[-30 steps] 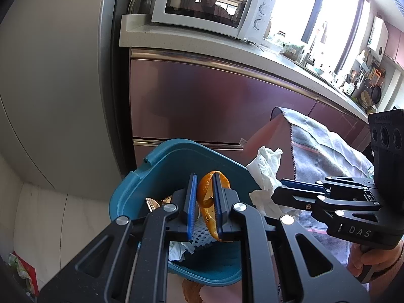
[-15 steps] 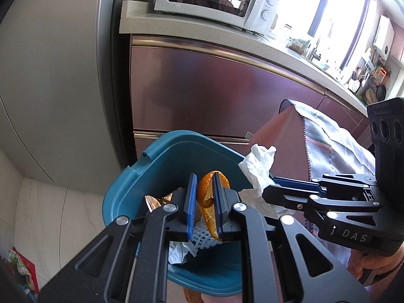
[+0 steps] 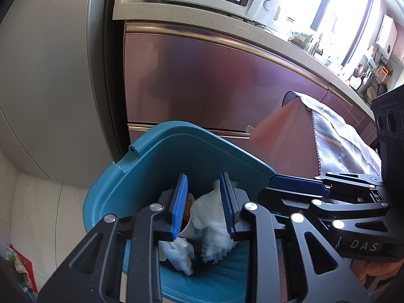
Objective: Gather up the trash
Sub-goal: 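Move both open tools back over the table toward the remaining trash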
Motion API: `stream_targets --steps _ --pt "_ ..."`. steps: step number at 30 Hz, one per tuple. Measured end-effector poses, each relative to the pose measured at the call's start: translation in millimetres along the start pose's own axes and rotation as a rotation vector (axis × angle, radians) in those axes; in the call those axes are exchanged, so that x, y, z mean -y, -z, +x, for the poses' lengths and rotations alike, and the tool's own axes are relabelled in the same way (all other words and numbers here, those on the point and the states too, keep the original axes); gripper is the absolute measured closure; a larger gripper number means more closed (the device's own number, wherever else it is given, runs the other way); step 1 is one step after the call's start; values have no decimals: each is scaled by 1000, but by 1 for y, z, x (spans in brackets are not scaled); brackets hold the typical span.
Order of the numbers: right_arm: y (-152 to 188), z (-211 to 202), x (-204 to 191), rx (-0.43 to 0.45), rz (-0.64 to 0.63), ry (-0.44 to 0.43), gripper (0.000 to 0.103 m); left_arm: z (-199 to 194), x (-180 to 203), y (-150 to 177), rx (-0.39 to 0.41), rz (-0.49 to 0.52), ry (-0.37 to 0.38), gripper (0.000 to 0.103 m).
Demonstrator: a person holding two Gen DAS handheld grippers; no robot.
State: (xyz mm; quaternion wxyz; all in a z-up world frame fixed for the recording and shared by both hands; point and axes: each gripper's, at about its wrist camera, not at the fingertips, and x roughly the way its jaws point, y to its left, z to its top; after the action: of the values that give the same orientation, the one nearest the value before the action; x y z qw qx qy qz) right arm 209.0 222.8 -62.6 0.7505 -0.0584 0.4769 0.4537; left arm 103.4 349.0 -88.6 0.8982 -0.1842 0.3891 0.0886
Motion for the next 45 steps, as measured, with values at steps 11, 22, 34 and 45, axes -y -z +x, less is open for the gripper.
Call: stream_targets --steps 11,22,34,45 --pt "21 -27 3 66 -2 -1 73 -37 12 4 76 17 65 70" --pt "66 -109 9 222 -22 36 61 -89 59 14 176 129 119 44" --pt "150 -221 67 385 117 212 47 -114 156 33 233 290 242 13" --pt "230 -300 162 474 373 416 46 -87 270 46 175 438 346 11"
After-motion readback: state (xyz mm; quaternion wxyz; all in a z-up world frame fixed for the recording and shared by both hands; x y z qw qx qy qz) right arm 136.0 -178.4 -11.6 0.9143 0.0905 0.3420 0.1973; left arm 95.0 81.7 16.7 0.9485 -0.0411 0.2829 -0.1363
